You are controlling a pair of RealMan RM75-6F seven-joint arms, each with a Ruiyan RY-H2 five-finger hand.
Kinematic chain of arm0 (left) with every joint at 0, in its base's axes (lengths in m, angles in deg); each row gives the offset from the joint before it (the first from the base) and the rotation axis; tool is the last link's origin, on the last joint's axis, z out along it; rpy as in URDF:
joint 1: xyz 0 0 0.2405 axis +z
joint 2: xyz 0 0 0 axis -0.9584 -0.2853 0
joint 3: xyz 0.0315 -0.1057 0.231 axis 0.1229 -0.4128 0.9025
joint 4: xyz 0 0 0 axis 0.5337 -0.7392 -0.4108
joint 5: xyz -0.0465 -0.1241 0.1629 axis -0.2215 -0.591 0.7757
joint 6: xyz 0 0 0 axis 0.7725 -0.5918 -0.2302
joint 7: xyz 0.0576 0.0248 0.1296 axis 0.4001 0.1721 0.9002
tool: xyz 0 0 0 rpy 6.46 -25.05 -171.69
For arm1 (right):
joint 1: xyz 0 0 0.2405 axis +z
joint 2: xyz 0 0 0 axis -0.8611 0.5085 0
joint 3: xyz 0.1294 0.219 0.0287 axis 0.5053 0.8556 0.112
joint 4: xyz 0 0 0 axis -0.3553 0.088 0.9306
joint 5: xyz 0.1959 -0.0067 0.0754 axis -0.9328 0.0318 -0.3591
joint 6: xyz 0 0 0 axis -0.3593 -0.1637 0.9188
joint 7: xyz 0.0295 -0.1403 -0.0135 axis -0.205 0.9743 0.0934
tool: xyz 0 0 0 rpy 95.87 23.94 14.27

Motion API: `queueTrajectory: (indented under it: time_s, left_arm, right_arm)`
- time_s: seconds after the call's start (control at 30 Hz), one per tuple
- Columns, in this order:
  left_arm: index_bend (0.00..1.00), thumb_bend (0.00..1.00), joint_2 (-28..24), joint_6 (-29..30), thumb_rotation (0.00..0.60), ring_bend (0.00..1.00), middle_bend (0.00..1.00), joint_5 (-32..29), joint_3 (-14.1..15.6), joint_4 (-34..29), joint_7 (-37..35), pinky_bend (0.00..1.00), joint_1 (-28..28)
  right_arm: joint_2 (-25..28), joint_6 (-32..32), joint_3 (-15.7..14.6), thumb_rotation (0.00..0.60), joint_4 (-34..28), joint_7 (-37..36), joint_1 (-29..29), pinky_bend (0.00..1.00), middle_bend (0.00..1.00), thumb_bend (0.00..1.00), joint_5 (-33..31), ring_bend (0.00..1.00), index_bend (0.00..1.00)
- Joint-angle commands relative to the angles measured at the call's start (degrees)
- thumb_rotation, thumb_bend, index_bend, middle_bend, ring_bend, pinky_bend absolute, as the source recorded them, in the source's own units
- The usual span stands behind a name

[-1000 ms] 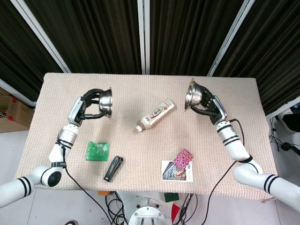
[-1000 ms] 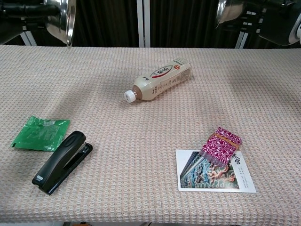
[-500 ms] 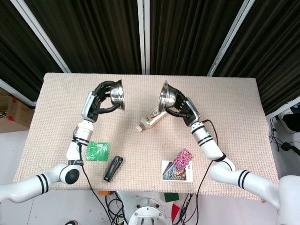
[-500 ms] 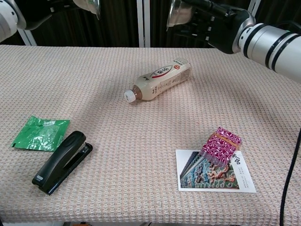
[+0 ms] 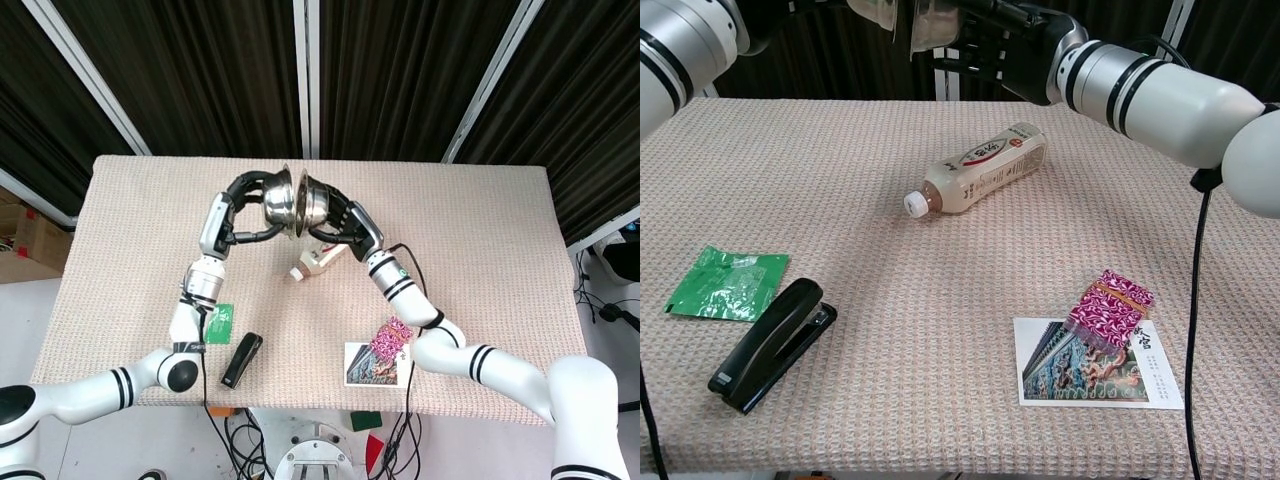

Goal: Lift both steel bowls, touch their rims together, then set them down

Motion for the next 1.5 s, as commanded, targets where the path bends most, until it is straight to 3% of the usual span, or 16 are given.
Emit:
queueTrajectory:
  time_s: [0.03,1.07,1.23,1.5]
  left_arm:
    - [0.55,0.07,0.10,-0.16,0.600,0.41,0.54,0.01,0.08,0.57,0.42,0.60,-0.04]
    - [0.56,0.07,-3.31,-5.49,0.600,0.44,0.56,4.39,1.76,0.51,-9.47,0.63,0.31]
    - [0.56,0.07,-4.34,-4.64,0.600,0.44,0.56,4.20,1.67,0.44,-9.62,0.63,1.17]
    - [0.56,0.07,-2.16,-5.52,0.600,0.44,0.56,3.94,1.94,1.24,-7.70,0.63,-0.78]
  right_arm:
    - [-0.34,0.25,-0.12,0.600,0.61,-1.10,0.63,0.35,0.57,0.18,0.83,0.45,0.73]
    - [0.70,2.83,-4.10,0.600,1.42,-5.05,1.72,0.35,0.57,0.20,3.26,0.45,0.73]
    - [1.89,4.03,-3.78,0.600,0.88,-5.06,0.40,0.35,0.57,0.20,2.14,0.45,0.73]
    - [-0.11,2.52,-3.80,0.600,0.43,-3.48,3.23,0.35,0.57,0.20,2.53,0.45,0.73]
